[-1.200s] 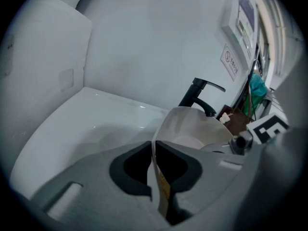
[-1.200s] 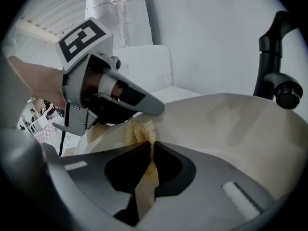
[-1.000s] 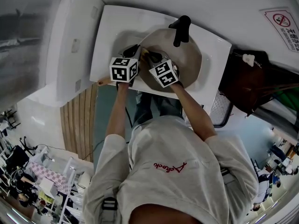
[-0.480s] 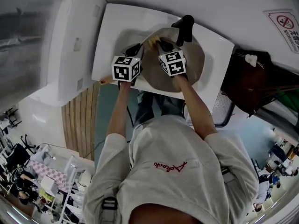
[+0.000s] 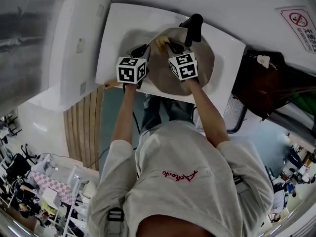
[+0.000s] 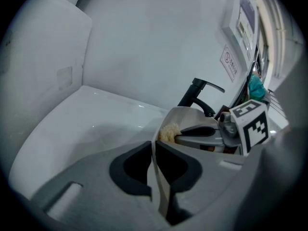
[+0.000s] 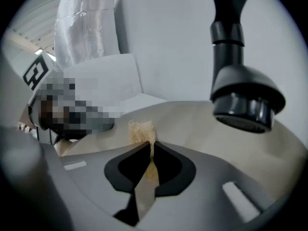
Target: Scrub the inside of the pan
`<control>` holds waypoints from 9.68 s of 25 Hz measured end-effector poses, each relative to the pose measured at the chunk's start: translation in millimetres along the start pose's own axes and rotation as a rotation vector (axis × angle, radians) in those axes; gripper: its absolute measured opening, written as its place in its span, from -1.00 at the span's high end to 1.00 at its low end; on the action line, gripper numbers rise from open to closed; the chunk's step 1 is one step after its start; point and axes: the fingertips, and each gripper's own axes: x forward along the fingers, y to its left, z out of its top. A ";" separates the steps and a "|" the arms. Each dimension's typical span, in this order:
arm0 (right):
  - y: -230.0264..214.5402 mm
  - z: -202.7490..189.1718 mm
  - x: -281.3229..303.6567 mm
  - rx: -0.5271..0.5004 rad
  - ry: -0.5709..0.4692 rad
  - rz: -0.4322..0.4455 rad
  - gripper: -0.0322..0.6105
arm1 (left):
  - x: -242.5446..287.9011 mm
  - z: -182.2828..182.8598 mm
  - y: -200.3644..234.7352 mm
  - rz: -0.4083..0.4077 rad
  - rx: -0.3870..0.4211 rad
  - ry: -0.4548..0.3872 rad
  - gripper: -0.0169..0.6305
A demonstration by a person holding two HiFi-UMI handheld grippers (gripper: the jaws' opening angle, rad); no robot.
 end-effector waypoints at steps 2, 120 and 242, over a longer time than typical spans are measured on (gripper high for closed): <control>15.5 -3.3 -2.8 -0.038 0.013 0.035 0.81 | 0.4 0.3 -0.1 -0.003 -0.002 0.000 0.86; 17.3 -50.4 -16.9 -0.120 0.184 -0.030 0.81 | 5.1 0.3 -1.3 0.018 0.022 0.006 0.88; 3.0 134.2 -244.0 -0.105 -0.567 -0.055 0.81 | -180.9 104.9 -120.1 0.319 0.282 -0.549 0.95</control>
